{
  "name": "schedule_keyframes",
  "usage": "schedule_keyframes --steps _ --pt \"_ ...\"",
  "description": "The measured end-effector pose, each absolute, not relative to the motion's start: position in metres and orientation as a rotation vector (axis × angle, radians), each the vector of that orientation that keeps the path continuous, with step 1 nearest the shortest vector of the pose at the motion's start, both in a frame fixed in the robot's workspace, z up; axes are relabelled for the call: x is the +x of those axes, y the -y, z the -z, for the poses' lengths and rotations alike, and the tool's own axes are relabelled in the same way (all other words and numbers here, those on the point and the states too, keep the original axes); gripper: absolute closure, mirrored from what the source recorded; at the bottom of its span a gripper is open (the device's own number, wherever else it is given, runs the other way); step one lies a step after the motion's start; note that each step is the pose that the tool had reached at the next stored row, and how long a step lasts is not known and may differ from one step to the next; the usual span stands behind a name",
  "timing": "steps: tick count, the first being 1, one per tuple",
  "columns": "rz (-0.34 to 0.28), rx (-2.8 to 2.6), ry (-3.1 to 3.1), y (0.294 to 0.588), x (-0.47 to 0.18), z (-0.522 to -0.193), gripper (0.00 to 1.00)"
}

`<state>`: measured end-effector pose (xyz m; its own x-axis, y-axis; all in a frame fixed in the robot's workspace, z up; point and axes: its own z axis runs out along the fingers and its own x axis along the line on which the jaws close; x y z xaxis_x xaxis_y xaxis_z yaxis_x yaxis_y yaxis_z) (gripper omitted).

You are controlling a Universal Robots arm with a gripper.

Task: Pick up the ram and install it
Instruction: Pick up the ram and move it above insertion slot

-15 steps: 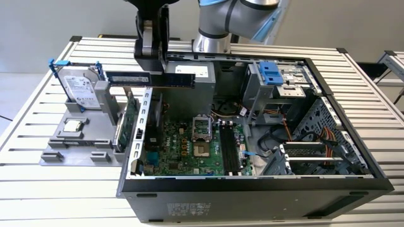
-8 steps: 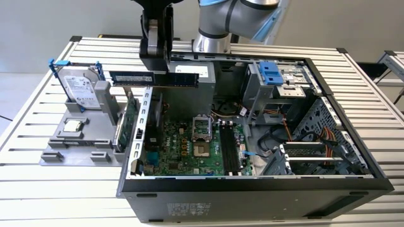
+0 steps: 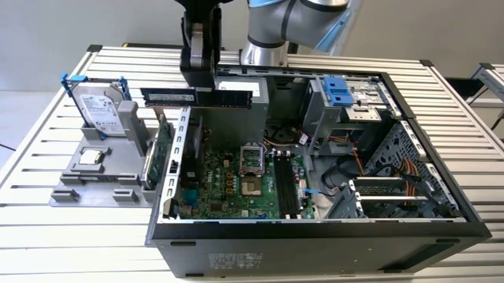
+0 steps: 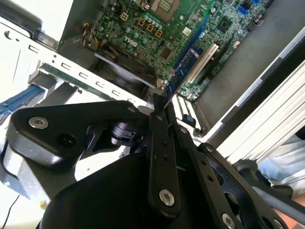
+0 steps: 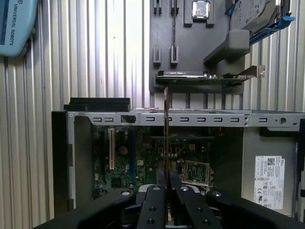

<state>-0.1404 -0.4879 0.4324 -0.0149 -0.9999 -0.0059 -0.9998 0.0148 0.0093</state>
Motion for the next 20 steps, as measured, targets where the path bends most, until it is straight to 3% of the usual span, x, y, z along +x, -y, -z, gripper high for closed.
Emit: schedule_keyframes --steps 20 --pt "0.017 2.203 2.236 0.488 -0.13 -0.435 1.0"
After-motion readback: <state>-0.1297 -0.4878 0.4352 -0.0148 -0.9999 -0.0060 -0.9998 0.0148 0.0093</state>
